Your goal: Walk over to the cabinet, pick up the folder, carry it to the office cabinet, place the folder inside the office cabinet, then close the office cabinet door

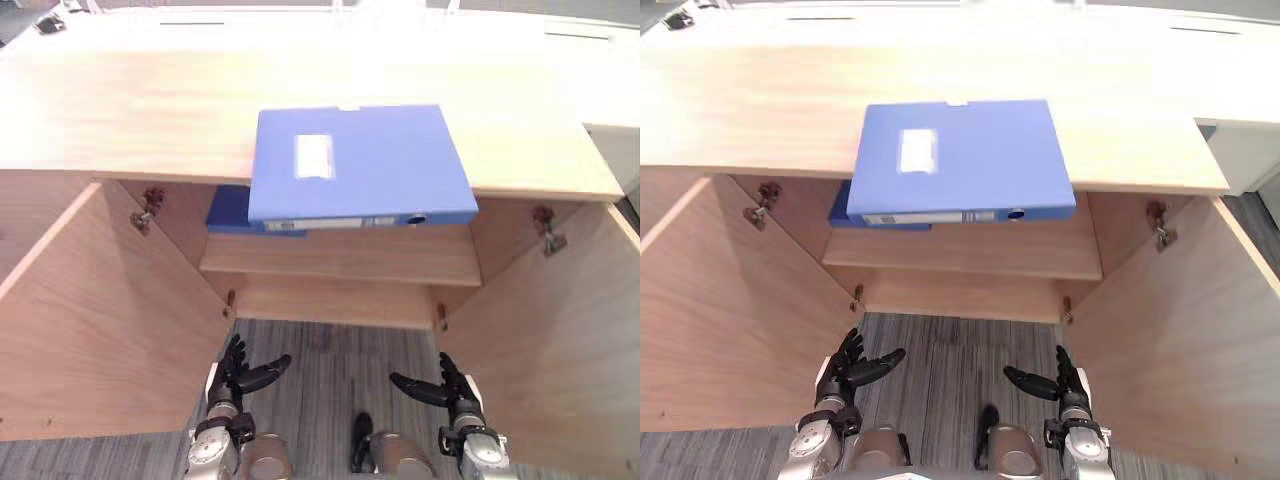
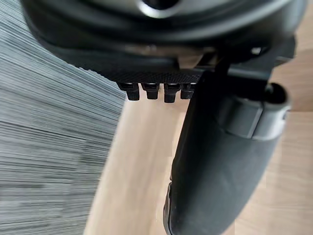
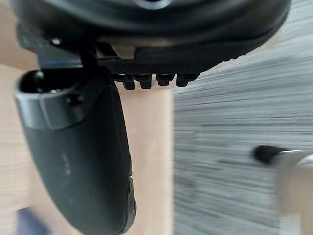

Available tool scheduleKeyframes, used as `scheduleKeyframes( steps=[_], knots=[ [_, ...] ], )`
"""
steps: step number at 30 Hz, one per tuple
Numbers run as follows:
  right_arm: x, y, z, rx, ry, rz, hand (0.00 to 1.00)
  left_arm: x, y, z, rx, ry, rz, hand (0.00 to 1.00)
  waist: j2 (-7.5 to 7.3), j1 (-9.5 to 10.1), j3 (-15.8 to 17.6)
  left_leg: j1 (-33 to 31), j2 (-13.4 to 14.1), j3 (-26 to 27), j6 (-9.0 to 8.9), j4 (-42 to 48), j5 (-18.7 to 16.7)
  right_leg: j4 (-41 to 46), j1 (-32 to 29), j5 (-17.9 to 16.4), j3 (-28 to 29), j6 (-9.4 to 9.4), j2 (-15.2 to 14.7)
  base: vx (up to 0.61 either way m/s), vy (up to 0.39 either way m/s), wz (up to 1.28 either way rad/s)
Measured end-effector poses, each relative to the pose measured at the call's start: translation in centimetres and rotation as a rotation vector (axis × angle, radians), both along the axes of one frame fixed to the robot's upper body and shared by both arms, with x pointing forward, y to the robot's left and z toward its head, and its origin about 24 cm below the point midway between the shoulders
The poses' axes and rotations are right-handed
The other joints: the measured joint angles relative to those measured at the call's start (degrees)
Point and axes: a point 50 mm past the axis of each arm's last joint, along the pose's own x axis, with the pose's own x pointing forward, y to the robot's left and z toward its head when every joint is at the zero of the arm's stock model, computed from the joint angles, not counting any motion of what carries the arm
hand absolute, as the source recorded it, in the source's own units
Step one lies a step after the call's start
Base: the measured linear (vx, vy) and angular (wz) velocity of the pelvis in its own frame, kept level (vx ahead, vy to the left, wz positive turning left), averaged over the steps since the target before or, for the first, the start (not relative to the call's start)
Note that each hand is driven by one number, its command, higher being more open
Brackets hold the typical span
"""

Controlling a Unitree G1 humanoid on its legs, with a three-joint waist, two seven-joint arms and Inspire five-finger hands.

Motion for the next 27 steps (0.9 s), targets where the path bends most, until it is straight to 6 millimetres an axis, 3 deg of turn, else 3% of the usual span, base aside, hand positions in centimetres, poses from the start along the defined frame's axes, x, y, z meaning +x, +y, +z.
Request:
scheduleKeyframes(
  steps=[1,2,4,10,15,21,24,27],
  knots=[
    [0.0,-0.2,0.0,-0.003,-0.001,-0.006,1.0,0.1,-0.1,0.0,-0.001,-0.003,-0.003,1.0,0.52,-0.01,-0.4,0.1,-0.5,-0.7,0.0,-5.2,1.8,-0.5,0.1,0.1,0.1,0.25,0.1,0.18,0.094,-0.16],
    [0.0,-0.7,0.0,-0.013,0.003,-0.015,1.0,0.2,-0.2,0.2,-0.001,-0.01,-0.006,1.0,1.74,-0.06,-1.0,0.1,-1.1,-1.7,0.07,-12.1,7.8,-1.0,0.1,0.1,0.6,1.15,1.0,0.18,0.138,-0.22],
    [-0.7,-0.5,-0.7,0.004,0.04,-0.035,1.0,0.2,0.4,0.3,0.019,-0.008,-0.008,1.0,0.22,-0.02,-1.8,2.0,-3.2,-1.1,0.45,-15.3,8.4,-2.6,0.8,0.5,1.7,2.65,-0.5,0.18,0.154,-0.1],
    [-2.5,-0.6,-1.8,0.017,0.115,-0.05,1.0,1.0,1.3,2.7,0.079,-0.117,-0.027,1.0,-0.19,-0.16,-2.2,5.1,-6.4,-0.7,1.43,-20.0,9.1,-5.0,2.6,1.0,2.4,4.14,-2.7,0.09,0.097,0.02],
    [-2.5,-0.6,-1.9,0.018,0.119,-0.051,1.0,1.8,1.9,7.1,0.22,-0.301,-0.058,1.0,-0.27,-0.02,-2.9,6.8,-6.9,-0.8,1.6,-21.5,9.2,-5.1,3.7,1.0,3.3,4.15,-2.7,0.02,0.02,0.0],
    [-2.8,-0.7,-2.0,0.01,0.117,-0.049,1.0,1.6,1.2,15.0,0.505,-0.64,-0.098,1.0,-0.11,0.03,-4.4,8.0,-7.3,-1.0,2.13,-22.7,9.7,-5.5,4.6,1.0,3.7,4.14,-2.7,-0.03,-0.002,0.01],
    [-3.1,-0.9,-2.1,0.003,0.129,-0.044,1.0,1.6,1.0,17.6,0.633,-0.761,-0.133,1.0,0.23,0.0,-5.2,8.5,-7.3,-1.1,2.1,-22.9,9.7,-5.9,5.3,0.9,4.5,4.17,-2.6,-0.06,-0.012,-0.01],
    [-3.2,-1.4,-2.1,-0.02,0.143,-0.027,1.0,1.8,0.4,19.0,0.741,-0.826,-0.21,1.0,0.67,-0.06,-5.7,9.2,-7.3,-1.1,2.02,-23.6,10.3,-6.0,5.8,0.9,4.7,4.18,-2.5,-0.06,-0.021,0.01]
  ],
)
